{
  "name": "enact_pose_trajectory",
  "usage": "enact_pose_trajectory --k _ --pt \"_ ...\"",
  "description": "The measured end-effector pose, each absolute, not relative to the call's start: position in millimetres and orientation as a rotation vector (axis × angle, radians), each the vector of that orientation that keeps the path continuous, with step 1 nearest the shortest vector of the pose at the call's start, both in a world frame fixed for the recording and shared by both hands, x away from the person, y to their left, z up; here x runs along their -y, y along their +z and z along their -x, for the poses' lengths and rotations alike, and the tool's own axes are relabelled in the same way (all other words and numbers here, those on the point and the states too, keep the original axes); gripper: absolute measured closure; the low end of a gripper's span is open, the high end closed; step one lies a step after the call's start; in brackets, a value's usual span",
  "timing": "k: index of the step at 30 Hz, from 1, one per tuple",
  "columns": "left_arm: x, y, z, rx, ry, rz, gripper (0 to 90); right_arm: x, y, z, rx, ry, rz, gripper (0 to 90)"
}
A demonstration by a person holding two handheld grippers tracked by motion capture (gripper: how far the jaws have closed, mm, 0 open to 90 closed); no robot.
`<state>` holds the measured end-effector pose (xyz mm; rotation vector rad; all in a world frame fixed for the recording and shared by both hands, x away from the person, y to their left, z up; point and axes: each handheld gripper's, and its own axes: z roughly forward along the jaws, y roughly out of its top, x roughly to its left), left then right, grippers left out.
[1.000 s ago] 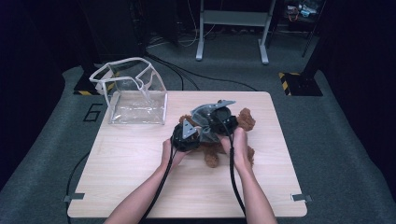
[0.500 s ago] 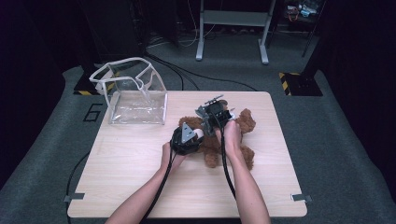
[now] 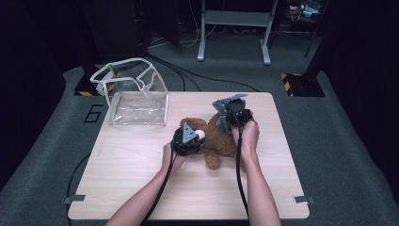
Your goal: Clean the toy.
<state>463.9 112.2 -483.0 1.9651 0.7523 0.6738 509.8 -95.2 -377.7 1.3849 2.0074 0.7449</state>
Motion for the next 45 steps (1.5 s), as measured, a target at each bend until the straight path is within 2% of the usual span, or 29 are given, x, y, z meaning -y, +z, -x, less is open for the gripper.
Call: enact_pose_trajectory --k 7,12,24,28,33,39,45 --pt "-112 -482 -464 -0.757 0.674 -1.965 45.1 118 -372 -491 -2.000 0.756 -1.457 83.2" --pt "-112 -483 -464 -0.756 0.670 -1.966 45.0 118 -386 -499 -2.027 0.694 -1.506 83.2" --pt "-115 -483 -464 -0.744 0.672 -1.976 44.8 60 -399 -538 -2.130 0.662 -1.423 83.5" --pt "-115 -483 -464 -0.746 0.666 -1.975 44.7 49 -402 -540 -2.222 0.759 -1.401 83.6" --pt "-115 -483 -464 -0.757 0.660 -1.963 44.7 62 -389 -526 -2.224 0.890 -1.410 83.7" --pt "-115 -483 -465 -0.759 0.648 -1.962 44.6 85 -371 -501 -2.096 0.787 -1.379 83.5" --pt "-115 -483 -465 -0.760 0.656 -1.965 44.6 87 -393 -511 -2.103 0.646 -1.392 83.2"
